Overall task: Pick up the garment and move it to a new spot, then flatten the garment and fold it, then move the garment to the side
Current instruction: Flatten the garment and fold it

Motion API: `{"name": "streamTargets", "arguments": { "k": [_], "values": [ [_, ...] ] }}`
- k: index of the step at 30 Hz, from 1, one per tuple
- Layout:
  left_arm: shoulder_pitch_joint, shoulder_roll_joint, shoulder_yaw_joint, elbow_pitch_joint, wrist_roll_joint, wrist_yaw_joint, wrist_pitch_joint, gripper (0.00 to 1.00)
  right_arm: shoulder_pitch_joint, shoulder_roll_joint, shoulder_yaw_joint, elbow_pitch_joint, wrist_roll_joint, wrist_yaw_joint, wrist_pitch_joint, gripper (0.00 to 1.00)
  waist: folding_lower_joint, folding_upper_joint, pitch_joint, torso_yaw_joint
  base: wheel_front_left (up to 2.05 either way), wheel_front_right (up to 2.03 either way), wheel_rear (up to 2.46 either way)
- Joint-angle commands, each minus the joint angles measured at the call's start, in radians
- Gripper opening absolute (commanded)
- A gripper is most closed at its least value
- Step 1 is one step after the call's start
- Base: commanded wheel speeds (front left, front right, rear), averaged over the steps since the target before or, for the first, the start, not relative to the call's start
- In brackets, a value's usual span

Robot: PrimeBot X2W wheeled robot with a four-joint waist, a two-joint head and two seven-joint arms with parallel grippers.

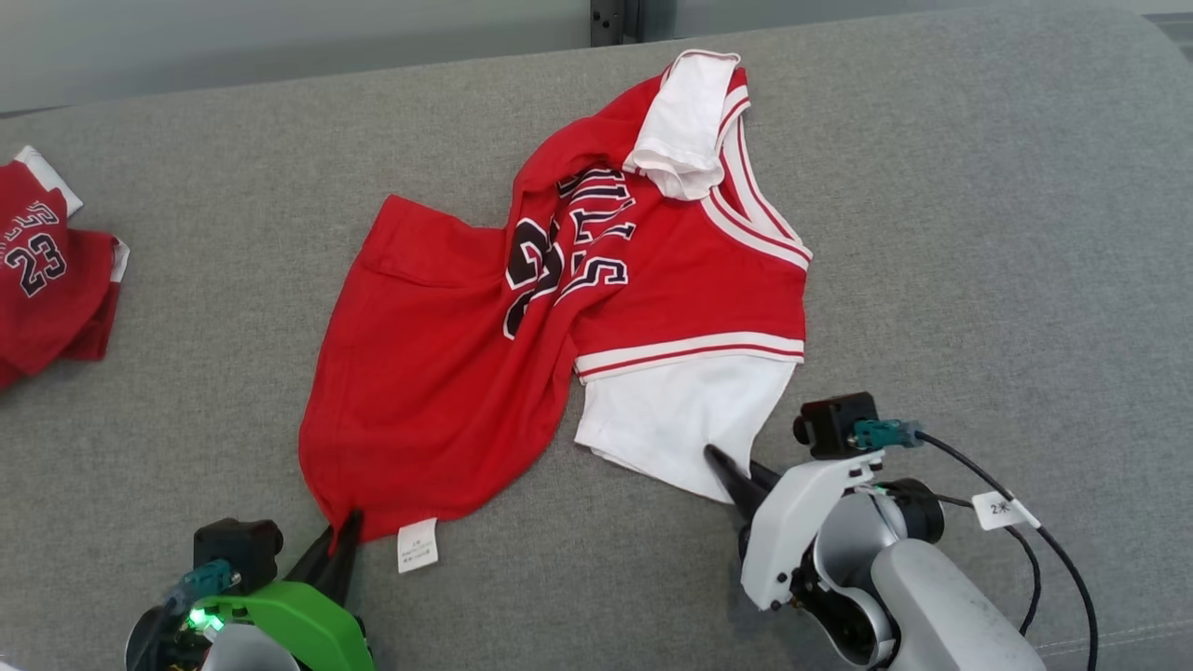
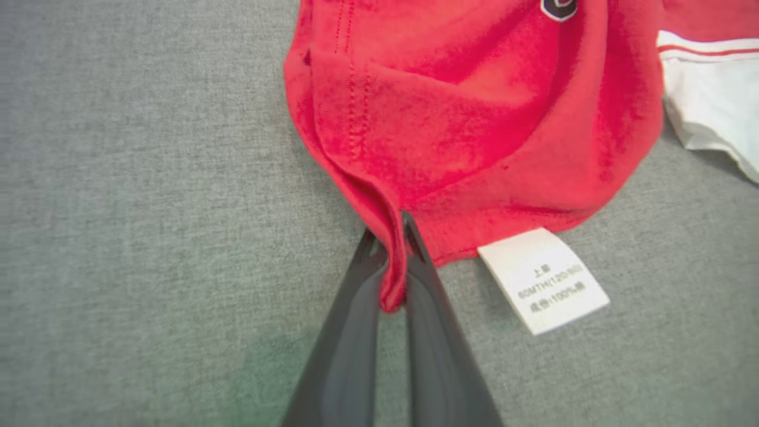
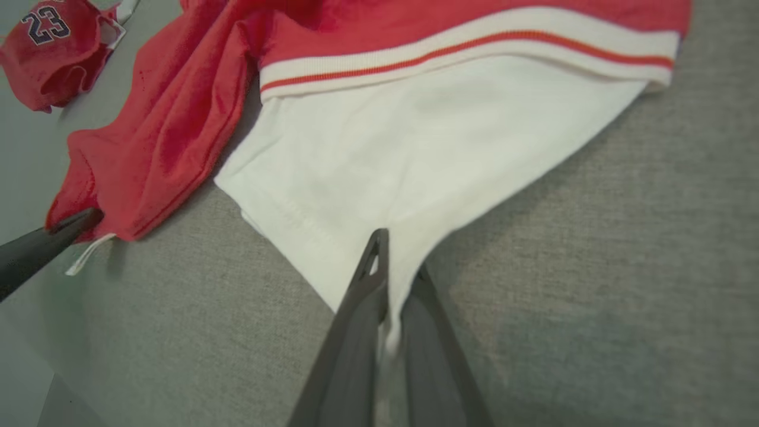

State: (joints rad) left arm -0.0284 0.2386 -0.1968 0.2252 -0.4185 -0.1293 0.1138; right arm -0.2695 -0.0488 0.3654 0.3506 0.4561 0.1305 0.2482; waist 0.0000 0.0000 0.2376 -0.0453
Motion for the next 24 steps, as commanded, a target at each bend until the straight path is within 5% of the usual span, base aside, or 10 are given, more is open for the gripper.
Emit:
{"name": "streamTargets", "arguments": {
  "k": [1, 13, 24],
  "values": [
    [0.025, 0.014, 0.005, -0.019, -0.011, -0.001, 0.000, 0.00, 0.015, -0.013, -0.014, -0.016, 0.013, 0.000, -0.008, 0.00, 0.0000, 0.0000, -0.019, -0.005, 0.00, 0.00, 0.00],
    [0.164, 0.025, 0.080, -0.330, -0.111, 0.038, 0.009, 0.00, 0.133, -0.114, -0.181, -0.280, 0.059, 0.000, 0.024, 0.00, 0.0000, 0.0000, -0.102, -0.031, 0.00, 0.00, 0.00],
    [0.241, 0.055, 0.145, -0.806, -0.218, 0.069, 0.103, 0.00, 0.121, -0.137, -0.502, -0.705, 0.199, 0.000, 0.110, 0.00, 0.0000, 0.0000, -0.158, -0.094, 0.00, 0.00, 0.00]
  ]
}}
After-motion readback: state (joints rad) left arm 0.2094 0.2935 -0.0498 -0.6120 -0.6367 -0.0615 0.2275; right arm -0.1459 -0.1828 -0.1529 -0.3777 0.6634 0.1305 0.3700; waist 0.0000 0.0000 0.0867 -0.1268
